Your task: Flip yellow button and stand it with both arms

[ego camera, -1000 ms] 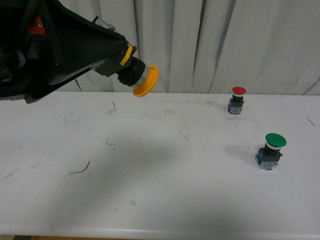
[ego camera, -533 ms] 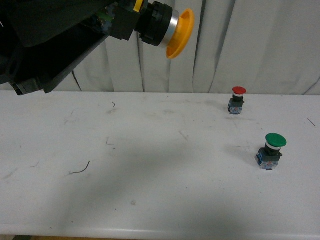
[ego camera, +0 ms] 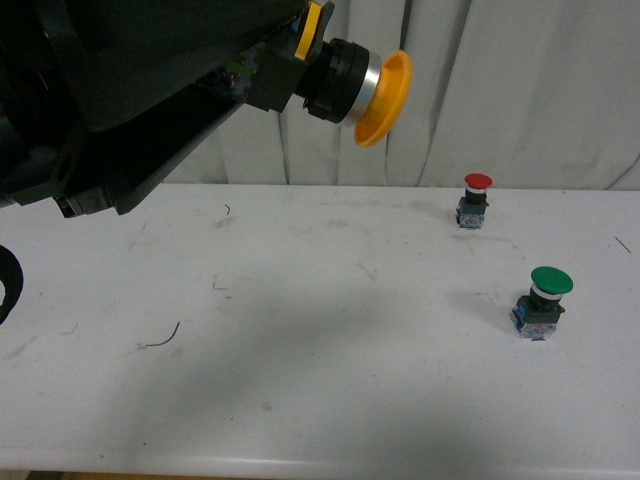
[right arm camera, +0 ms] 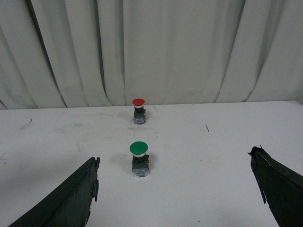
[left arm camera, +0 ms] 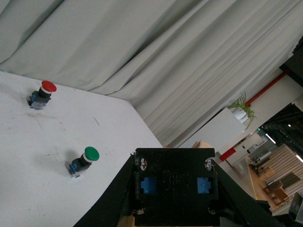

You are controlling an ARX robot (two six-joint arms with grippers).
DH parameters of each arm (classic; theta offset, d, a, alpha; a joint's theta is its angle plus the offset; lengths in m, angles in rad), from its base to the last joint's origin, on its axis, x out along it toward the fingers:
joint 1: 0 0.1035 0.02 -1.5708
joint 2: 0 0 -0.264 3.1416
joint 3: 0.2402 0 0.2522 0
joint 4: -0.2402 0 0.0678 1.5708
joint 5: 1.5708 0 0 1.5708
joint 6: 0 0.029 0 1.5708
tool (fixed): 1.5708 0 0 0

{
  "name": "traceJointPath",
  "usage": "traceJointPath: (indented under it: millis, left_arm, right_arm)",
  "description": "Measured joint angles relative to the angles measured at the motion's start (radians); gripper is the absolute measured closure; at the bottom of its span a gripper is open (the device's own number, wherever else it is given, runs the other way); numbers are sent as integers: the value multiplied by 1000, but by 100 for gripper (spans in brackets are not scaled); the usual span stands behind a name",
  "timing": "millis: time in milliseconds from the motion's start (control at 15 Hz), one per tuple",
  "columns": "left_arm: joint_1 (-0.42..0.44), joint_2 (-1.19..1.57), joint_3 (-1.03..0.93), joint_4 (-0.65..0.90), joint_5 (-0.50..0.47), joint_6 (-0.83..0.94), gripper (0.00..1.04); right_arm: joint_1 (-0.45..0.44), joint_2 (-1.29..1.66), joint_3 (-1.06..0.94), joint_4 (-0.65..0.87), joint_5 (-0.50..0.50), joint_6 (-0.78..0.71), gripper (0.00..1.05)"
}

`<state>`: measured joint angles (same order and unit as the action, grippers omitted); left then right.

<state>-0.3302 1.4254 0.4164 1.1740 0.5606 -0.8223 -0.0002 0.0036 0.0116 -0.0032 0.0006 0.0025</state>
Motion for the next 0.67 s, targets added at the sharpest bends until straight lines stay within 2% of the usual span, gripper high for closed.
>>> traceJointPath:
  millis: [267,333,400,467,533,667]
  left_arm:
    - [-3,10,0,-2,-10,8,69]
    - [-13,10,0,-11,-16,15,69]
    - [-13,10,0,-11,-18,16,69]
    - [-13,10,0,-11,-18,16,69]
    - [-13,10,1,-12,-26,16,69]
    - [-18,8,7,-13,-27,15,69]
  right_arm:
    - [0,0,0,0,0,0,6]
    - [-100,83,-1,193,-225,-3,6]
    - [-131,195,0,310,-326,-3,6]
    - [-105,388,5,513,-388,-3,6]
    - [-89,599,50,724,-373,-3,6]
    - [-41,941,230,1024,-329,6,6]
